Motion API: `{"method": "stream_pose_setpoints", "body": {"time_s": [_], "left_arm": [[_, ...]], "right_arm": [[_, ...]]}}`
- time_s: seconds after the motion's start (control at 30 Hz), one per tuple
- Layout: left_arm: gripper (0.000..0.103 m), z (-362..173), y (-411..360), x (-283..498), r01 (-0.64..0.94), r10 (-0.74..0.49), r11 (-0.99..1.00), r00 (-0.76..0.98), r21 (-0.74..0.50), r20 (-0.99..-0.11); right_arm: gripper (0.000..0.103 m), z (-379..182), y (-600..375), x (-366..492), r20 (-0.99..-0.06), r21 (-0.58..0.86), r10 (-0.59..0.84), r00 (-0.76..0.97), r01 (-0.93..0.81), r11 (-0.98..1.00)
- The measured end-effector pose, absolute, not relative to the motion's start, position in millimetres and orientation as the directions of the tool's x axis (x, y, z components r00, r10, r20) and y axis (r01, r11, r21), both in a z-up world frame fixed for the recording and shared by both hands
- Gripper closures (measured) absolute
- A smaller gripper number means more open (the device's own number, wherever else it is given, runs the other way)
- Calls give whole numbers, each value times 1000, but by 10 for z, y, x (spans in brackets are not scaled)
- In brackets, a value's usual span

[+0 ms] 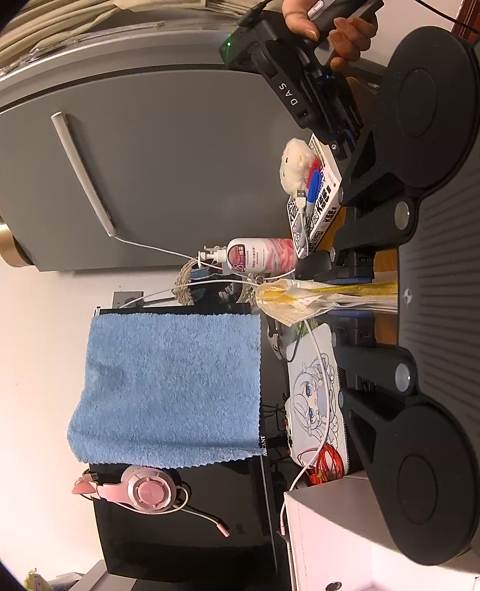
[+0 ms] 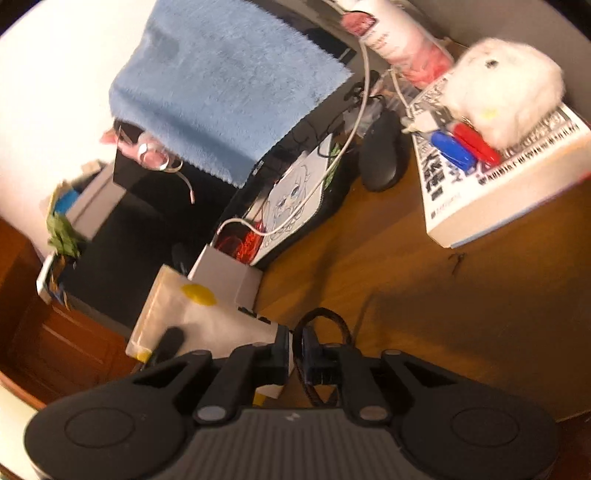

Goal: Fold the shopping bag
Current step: 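Pick up the black hair tie from the desk with the right tool, then loop the black hair tie over the strip's upper end with the right tool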

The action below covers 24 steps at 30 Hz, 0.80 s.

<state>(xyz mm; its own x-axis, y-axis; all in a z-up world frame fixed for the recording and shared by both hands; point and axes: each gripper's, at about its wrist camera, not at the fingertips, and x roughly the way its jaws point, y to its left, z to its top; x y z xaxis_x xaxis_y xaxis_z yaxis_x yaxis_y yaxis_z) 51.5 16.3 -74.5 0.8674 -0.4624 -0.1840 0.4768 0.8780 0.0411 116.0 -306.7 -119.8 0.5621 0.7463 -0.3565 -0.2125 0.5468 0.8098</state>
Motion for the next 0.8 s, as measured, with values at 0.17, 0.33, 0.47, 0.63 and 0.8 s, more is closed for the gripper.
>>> {"method": "stream_pose_setpoints", "body": {"time_s": [0.17,0.33,0.47,0.63,0.8], "left_arm": [[91,-762,157,526,476,-461,878,867,41,-188],[91,-805,131,518,480,-464,876,865,46,-191],[91,-817,109,514,477,-460,877,867,52,-192],[92,-828,95,501,470,-453,881,872,58,-188],[92,-831,80,485,471,-453,879,872,68,-186]], "right_arm": [[99,-1129,-3031,1132,-409,738,699,587,-238,631],[100,-828,-2960,1037,-348,694,724,595,-356,626],[100,-558,-2897,952,-289,649,752,592,-456,609],[100,-227,-2715,937,-238,588,800,551,-574,570],[100,-136,-2522,1021,-304,488,776,553,-609,626]]}}
